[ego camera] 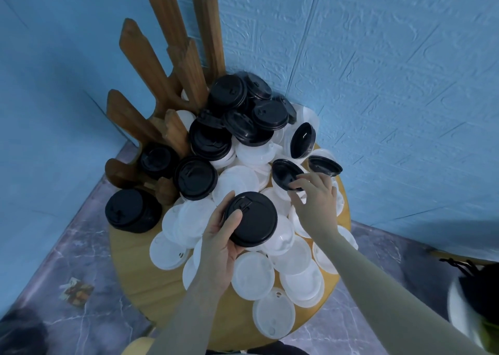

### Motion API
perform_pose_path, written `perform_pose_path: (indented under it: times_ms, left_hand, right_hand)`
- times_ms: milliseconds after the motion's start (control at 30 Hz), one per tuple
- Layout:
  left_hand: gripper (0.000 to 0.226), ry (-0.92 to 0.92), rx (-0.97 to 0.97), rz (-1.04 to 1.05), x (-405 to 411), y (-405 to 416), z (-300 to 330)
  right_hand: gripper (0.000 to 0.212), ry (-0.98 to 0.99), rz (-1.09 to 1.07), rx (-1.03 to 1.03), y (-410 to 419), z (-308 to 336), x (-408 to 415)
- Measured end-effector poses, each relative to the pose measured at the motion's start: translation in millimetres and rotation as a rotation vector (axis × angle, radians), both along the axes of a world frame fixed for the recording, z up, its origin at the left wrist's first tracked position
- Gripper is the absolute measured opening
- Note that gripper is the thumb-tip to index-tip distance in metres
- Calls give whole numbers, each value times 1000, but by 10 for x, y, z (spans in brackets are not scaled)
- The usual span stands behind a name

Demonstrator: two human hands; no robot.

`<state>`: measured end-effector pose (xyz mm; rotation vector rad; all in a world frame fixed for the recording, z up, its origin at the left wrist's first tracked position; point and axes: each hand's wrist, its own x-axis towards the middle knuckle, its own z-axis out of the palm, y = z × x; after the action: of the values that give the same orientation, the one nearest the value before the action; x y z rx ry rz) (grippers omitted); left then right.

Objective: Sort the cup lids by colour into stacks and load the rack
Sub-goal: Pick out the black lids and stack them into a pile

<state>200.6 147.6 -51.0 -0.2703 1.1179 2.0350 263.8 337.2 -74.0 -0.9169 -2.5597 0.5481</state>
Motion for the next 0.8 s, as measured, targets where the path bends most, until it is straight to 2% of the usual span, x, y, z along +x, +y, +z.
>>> perform_pose_path:
  times_ms: [100,233,300,367,433,567,667,800]
  left_hand:
    - [48,-8,-1,5,-9,-3,-2]
    - [52,-3,-3,7,22,-17,-3]
    - [49,-6,-4,17,50,-16,1]
    - [47,-22,-4,51,87,-18,8]
    - [48,-36,-5,91,119,-36,-1]
    - [46,-18,-30,141,188,-90,-31]
    - [46,-7,-12,145,251,-92,-10]
    - [66,27,-5,116,332,-86,48]
  right_hand:
    - [8,118,-101,-300,-103,299,50]
    - [9,444,-260,-1016,-214,769,159]
    - [10,535,-271,-1340,-273,864,230]
    - [21,558,-271,-1567,-341,869,296]
    - [26,570,-306,-1629,-392,857,354]
    - [21,623,-338,-1646,-395,862,439]
    - [28,475,-233,-1709,-448,869,466]
    - [24,292,-151,-1559,-517,849,478]
